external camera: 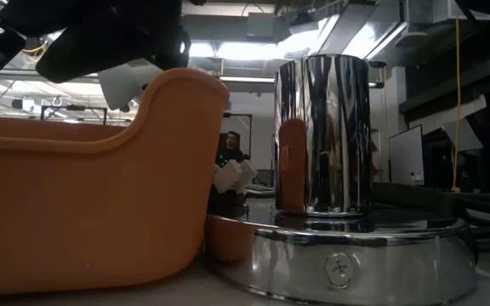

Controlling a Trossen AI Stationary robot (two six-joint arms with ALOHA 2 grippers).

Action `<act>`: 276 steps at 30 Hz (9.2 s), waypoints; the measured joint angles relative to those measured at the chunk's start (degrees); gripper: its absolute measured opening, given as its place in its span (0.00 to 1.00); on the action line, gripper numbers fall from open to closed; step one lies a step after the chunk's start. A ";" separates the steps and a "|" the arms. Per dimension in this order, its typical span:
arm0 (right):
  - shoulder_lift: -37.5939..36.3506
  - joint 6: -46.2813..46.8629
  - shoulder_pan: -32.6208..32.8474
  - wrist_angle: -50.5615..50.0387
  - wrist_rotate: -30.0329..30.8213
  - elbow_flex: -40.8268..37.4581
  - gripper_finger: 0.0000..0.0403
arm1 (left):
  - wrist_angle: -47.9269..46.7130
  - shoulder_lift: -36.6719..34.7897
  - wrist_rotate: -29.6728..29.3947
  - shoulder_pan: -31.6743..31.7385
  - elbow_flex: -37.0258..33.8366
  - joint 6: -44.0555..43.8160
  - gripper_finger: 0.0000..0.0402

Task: Sort batteries
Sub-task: Put the black battery into the orange bin, then return to Home Position

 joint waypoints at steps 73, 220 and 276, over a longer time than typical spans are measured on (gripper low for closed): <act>-48.83 -21.51 -64.88 -13.59 -37.39 -42.32 0.38 | 1.87 -31.30 38.30 91.71 -0.24 24.05 0.32; -16.96 -0.29 1.37 30.80 0.46 -31.76 0.03 | -7.79 -31.29 49.51 54.92 -0.24 10.37 0.32; -27.32 3.57 -8.83 -12.78 3.82 -0.81 0.29 | -8.26 -74.04 51.72 49.03 -0.23 17.73 0.32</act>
